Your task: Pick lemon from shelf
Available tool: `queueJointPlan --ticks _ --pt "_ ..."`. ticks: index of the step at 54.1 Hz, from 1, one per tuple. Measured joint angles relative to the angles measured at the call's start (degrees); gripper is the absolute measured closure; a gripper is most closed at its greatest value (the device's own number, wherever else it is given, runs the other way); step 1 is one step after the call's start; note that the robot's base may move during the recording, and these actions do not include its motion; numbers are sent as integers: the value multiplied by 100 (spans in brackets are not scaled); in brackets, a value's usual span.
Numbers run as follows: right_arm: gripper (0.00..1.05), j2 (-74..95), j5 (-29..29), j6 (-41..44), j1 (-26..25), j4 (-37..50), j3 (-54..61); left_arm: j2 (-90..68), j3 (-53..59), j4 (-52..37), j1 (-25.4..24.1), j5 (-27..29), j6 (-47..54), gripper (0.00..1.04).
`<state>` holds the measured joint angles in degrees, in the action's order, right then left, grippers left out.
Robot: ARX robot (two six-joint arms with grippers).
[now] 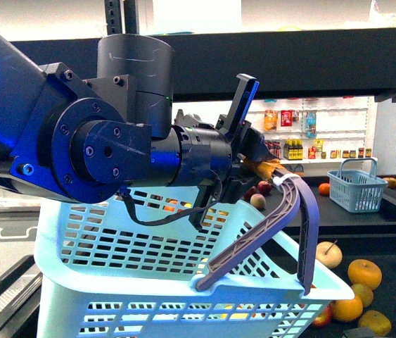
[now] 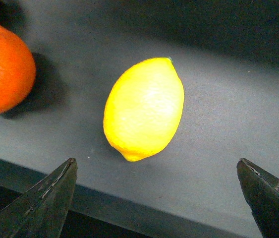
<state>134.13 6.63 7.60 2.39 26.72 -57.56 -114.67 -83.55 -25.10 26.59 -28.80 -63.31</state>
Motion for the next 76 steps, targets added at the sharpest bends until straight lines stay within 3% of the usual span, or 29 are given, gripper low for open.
queueJointPlan --ticks 23,55,66,76 --pt "8 846 -391 101 369 -275 -1040 0 0 0 0 -9 0 94" --pt "8 1596 -527 76 372 -415 -1685 0 0 0 0 2 2 94" --pt "32 1661 -546 15 361 -448 -1727 0 0 0 0 0 0 94" --pt "34 1567 -551 -44 260 -595 -1674 0 0 0 0 0 0 94"
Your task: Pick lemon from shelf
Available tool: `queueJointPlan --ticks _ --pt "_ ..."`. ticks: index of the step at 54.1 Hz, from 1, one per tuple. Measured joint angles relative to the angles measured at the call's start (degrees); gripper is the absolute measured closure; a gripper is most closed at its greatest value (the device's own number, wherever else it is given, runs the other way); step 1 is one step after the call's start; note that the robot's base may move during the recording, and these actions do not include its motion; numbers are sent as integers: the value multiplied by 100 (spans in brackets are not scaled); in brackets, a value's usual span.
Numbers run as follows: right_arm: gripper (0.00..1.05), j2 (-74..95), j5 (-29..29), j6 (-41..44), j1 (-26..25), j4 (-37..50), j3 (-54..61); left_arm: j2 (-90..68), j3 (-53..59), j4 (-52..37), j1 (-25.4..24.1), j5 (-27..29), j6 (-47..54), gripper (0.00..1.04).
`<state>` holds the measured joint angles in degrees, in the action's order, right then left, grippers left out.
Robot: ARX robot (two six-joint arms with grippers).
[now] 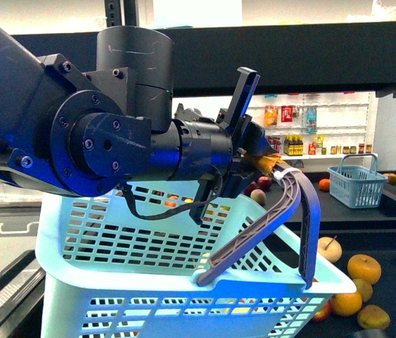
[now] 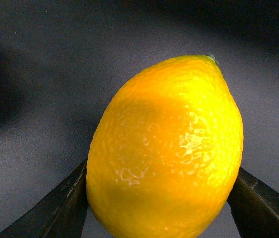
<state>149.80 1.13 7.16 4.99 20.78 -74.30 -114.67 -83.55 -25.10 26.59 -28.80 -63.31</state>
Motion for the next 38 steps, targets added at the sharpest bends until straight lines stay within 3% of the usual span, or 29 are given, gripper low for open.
queueJointPlan --ticks 25,38 --pt "34 -2153 262 -595 -1237 -411 179 0 0 0 0 2 2 94" --pt "34 -3331 848 -1307 -855 -1025 -525 0 0 0 4 -11 0 94"
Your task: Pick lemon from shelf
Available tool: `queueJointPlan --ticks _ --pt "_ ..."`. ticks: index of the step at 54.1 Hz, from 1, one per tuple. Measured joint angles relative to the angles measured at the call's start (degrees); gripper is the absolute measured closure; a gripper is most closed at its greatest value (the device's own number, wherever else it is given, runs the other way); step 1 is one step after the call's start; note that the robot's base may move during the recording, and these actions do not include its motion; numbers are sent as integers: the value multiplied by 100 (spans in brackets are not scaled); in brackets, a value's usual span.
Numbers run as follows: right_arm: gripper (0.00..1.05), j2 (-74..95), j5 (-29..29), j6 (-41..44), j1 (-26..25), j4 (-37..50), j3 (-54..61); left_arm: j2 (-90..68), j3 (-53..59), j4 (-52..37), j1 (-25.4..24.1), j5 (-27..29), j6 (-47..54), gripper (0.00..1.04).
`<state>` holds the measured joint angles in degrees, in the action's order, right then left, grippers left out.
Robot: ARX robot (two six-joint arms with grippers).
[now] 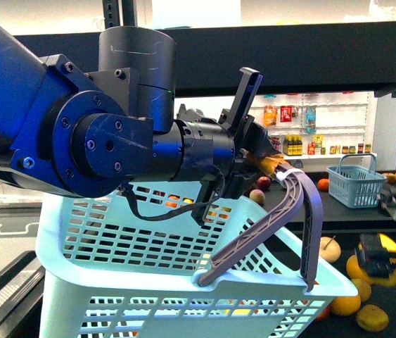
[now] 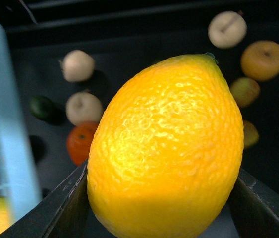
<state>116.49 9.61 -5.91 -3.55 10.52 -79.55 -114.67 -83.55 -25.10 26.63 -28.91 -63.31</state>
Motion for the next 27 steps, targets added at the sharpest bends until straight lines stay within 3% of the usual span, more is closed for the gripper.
queueJointPlan --ticks 15,27 --pt "34 -404 225 -487 798 -214 -160 0 0 0 0 4 2 94" --pt "34 -411 275 -533 1108 -262 -92 0 0 0 0 2 0 94"
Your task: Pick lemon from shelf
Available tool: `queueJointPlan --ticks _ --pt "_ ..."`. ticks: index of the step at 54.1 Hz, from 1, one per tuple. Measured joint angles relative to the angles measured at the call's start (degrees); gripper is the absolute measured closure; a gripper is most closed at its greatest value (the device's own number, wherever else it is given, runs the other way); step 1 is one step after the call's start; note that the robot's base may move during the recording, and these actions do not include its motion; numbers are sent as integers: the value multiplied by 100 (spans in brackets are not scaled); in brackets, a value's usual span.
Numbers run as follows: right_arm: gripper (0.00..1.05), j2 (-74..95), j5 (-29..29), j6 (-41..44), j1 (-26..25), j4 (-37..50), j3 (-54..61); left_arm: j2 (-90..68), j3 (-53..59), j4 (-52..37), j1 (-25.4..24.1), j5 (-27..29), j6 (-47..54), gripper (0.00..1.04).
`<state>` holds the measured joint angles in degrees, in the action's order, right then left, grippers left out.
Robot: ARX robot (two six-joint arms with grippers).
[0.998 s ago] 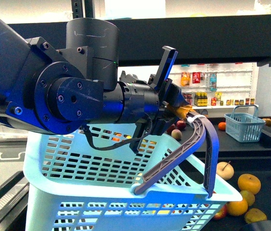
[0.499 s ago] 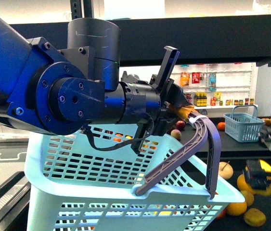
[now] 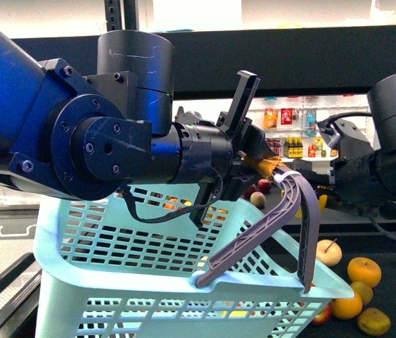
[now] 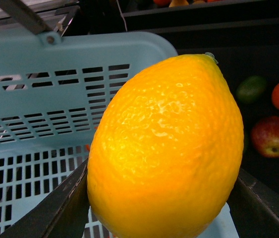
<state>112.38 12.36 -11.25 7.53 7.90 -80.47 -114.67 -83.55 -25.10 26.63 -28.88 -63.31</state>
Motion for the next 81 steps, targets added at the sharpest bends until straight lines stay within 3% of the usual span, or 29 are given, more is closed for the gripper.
queueJointPlan --ticks 13,23,34,47,58,62,65,70,81 --pt "6 -61 138 -61 125 -11 184 0 0 0 0 0 0 94" --pt "8 -262 9 -50 35 -37 337 -2 -2 0 4 -70 -7 94" --pt "8 -990 -479 433 -426 428 1014 2 -46 -2 85 -129 -15 94" --pt "8 -3305 -881 999 -1226 1132 2544 -11 -46 0 7 0 -13 94" --pt "8 -6218 -1121 1058 -1714 476 4616 -11 -46 0 -11 33 4 94" --pt "26 -7475 -378 1078 -1773 127 5401 -11 -46 0 -7 4 -2 94" --pt "40 -8542 -695 1091 -1425 -393 6085 -11 -46 0 13 -13 -26 94" --pt "55 -9357 -1128 1095 -903 -503 6566 -11 -46 0 0 -13 -42 94" --pt "88 -9746 -1224 1099 -776 -413 7016 -11 -46 0 0 17 -4 94"
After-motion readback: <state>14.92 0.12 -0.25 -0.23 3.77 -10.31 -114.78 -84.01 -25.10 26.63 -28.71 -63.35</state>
